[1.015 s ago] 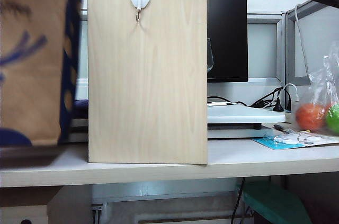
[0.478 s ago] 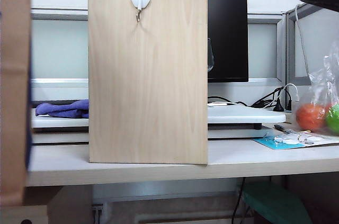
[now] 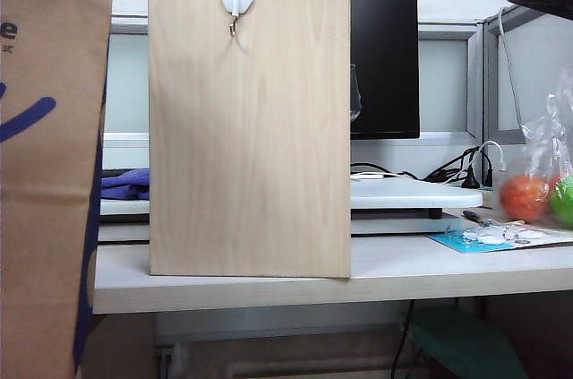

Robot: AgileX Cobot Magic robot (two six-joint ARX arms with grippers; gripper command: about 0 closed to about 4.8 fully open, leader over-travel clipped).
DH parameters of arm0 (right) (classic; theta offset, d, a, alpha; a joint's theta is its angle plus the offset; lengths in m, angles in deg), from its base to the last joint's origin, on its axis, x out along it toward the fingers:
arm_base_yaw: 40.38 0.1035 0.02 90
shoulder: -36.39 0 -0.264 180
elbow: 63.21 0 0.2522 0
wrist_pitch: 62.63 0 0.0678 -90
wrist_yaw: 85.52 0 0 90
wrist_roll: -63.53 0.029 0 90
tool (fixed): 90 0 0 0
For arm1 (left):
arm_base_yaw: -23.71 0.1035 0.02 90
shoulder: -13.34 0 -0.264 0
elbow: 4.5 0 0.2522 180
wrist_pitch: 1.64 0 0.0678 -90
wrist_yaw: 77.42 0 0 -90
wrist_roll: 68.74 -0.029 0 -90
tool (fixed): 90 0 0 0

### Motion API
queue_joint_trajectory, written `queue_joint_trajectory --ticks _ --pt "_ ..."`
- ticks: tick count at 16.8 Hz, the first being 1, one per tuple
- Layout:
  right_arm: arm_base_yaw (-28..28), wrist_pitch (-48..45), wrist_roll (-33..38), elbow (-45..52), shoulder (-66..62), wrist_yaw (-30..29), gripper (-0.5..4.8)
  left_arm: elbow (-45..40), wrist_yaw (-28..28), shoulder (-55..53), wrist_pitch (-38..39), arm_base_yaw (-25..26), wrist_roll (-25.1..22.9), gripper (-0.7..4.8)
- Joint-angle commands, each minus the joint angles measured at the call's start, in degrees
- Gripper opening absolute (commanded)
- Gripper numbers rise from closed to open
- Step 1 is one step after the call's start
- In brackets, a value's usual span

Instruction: Pick up the paper bag and hang it on the hook.

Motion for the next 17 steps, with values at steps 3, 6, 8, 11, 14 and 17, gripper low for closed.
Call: queue_joint_trajectory --ticks 3,6,8,11,14,17 --pt "0.04 -0.22 -0.20 0.37 0.00 0.17 -0.01 0.04 -0.63 -3.78 -3.74 -6.54 1.16 -0.05" --pt "-0.44 -0.22 -0.22 0.37 0.00 0.15 -0.01 0.07 -5.53 -8.83 -5.11 -17.46 0.63 -0.05" --pt "-0.66 -0.22 -1.25 0.37 0.00 0.11 -0.01 0.07 -13.57 -14.27 -8.76 -27.71 -1.07 -0.05" --pt "-0.63 -0.07 -1.44 0.37 0.00 0.15 -0.01 0.07 -17.55 -21.18 -15.41 -35.08 -2.05 -0.05" --pt "-0.61 -0.26 -1.44 0.37 0.00 0.09 -0.01 0.09 -21.68 -29.33 -20.20 -36.89 -2.73 -0.05" --pt "-0.63 -0.24 -1.44 0.37 0.00 -0.04 -0.01 0.09 -21.70 -34.25 -23.43 -36.87 -4.48 -0.05"
